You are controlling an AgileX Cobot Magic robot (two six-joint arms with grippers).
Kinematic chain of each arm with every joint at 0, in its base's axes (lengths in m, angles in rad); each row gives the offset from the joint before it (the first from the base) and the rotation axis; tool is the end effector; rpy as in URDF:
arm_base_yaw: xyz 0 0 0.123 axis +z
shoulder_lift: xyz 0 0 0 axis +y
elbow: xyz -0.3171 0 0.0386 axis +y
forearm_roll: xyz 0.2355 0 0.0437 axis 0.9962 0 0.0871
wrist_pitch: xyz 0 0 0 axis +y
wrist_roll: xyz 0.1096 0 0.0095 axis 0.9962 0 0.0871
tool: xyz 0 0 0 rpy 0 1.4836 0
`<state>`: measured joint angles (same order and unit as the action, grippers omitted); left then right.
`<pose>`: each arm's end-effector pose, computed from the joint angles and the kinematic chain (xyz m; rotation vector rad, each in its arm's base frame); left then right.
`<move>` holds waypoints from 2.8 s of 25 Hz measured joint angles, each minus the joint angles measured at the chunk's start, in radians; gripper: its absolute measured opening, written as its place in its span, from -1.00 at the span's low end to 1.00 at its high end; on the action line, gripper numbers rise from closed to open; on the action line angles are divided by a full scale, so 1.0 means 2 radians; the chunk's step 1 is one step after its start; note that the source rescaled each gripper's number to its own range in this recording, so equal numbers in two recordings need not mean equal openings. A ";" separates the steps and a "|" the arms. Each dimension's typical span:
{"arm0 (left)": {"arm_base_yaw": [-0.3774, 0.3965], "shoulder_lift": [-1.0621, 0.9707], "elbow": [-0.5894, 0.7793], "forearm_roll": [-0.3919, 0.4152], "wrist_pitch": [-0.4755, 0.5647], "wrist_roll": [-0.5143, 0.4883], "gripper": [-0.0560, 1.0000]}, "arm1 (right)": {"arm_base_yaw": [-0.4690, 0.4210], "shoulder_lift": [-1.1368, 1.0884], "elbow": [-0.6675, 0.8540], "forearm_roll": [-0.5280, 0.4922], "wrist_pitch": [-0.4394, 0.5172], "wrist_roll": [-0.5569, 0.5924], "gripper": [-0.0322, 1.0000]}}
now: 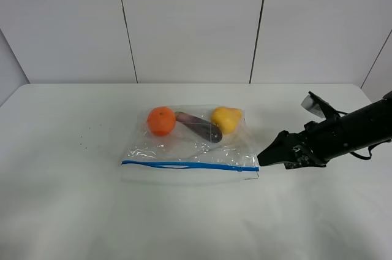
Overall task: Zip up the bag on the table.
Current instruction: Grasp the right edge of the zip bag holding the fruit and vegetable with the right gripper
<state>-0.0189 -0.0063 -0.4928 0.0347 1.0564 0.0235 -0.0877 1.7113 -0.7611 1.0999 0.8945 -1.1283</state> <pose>-0.0334 0.0040 0.2608 0.0418 2.0403 0.0444 0.2759 0.0525 0.1878 -0.3059 2.6366 1.0160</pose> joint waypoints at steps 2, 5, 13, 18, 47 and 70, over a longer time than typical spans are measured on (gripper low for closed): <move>0.000 0.000 0.000 0.000 0.000 0.000 1.00 | -0.010 0.036 -0.014 0.019 0.021 -0.030 1.00; 0.000 0.000 0.000 0.000 0.000 0.000 1.00 | -0.014 0.081 -0.045 0.028 0.051 -0.051 1.00; 0.000 0.000 0.000 0.000 0.000 0.000 1.00 | -0.014 0.151 -0.086 0.044 0.073 -0.077 1.00; 0.000 0.000 0.000 0.000 0.000 0.000 1.00 | -0.014 0.159 -0.086 0.064 0.085 -0.106 1.00; 0.000 0.000 0.000 0.000 0.000 0.000 1.00 | -0.014 0.206 -0.086 0.134 0.059 -0.123 1.00; 0.000 0.000 0.000 0.000 0.000 0.000 1.00 | 0.032 0.206 -0.086 0.158 0.052 -0.132 1.00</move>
<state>-0.0189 -0.0063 -0.4928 0.0347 1.0564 0.0235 -0.0229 2.1241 -0.9338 1.4161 0.9988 -1.3918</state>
